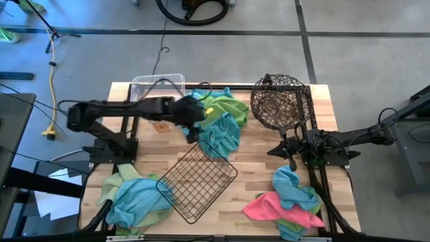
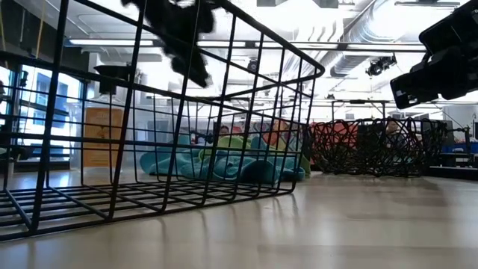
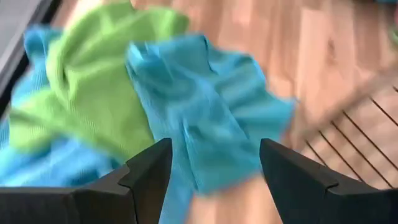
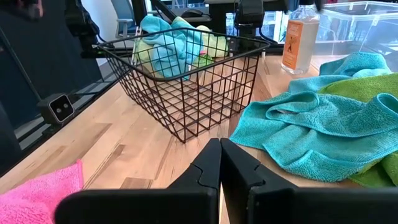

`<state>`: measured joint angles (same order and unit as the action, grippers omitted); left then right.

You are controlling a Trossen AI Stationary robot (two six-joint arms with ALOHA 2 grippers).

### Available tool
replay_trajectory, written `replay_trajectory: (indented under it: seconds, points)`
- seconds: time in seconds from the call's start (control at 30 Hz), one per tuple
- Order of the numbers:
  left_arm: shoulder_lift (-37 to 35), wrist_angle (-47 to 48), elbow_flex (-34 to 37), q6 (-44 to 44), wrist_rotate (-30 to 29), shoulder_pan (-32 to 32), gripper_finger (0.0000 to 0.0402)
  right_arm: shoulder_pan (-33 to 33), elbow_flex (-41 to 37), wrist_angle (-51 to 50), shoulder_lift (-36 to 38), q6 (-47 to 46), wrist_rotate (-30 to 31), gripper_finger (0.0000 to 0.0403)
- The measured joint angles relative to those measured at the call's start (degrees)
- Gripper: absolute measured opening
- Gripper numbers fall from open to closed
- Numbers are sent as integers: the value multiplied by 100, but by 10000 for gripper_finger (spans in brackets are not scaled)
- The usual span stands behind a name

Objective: Sort microfiber towel by color & place in baskets
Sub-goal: Adjust the black wire basket on the table

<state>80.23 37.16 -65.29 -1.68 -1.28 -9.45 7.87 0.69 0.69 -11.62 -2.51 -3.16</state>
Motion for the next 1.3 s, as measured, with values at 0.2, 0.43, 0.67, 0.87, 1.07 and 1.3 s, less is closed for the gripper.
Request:
replay_trajectory:
  seconds: [0.2, 0.43, 0.67, 0.87, 1.07, 1.3]
  points:
    - [-1165, 1837, 30, -154, -77, 516, 232, -1, 2, 0, 0, -1, 0, 0]
    - [-1410, 3607, 28, -1171, 12, 1726, 232, 1, 0, 0, -1, -1, 0, 0]
    - [-787, 3664, 28, -1395, 109, 2951, 187, 0, 1, 0, -2, -1, 0, 0]
    - [-80, 3304, 28, -1530, 637, 3452, 58, 1, 1, 0, -2, 1, 0, 0]
    - [441, 3147, 28, -1801, 959, 3632, 8, 0, 2, 0, -2, -1, 0, 0]
    - [574, 2170, 32, -2231, 1491, 3737, 1, 1, 0, 0, -2, -1, 0, 0]
